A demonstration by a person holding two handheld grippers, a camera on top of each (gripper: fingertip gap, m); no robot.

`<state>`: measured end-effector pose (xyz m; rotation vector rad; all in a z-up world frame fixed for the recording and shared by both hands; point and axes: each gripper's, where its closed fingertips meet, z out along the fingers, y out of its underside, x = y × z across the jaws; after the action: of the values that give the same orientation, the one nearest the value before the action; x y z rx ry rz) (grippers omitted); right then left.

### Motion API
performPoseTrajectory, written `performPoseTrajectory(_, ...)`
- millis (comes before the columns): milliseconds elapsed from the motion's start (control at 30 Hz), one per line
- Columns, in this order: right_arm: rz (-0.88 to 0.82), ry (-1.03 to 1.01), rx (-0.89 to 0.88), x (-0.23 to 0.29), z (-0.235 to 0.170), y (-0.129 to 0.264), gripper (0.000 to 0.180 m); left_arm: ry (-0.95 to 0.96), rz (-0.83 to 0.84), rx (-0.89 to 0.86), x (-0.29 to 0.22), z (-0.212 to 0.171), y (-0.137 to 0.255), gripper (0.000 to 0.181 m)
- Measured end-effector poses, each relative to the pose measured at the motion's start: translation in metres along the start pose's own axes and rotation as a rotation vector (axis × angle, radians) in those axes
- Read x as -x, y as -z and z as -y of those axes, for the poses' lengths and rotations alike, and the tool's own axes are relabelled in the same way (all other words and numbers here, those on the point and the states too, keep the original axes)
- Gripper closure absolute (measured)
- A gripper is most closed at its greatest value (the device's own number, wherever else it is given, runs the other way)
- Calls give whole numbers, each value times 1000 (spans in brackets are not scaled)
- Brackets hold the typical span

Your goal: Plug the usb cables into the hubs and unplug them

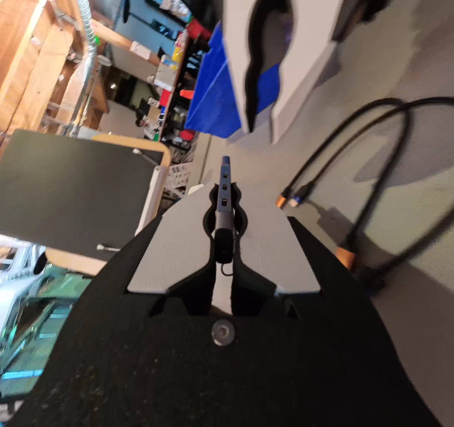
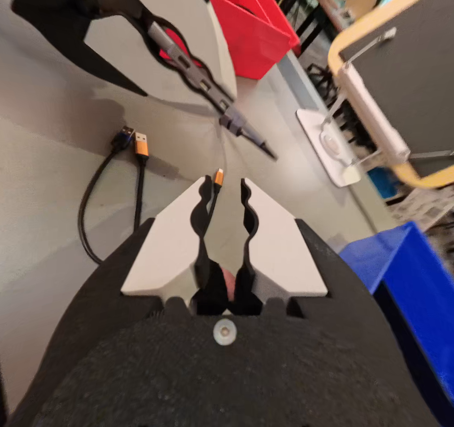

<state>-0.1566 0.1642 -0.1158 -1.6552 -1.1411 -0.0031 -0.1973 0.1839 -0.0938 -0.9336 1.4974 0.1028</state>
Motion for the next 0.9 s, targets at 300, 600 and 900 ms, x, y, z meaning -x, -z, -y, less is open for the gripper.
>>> performPoseTrajectory(300,106,-546,84,25,-30,-12,146,172,201,-86,48,-30,-64,171)
performPoseTrajectory(600,86,-220,222,31,-43,-41,160,208,127,-186,30,-28,-73,171)
performPoseTrajectory(900,67,-104,284,36,-55,-52,176,234,76,-182,24,-31,-67,171)
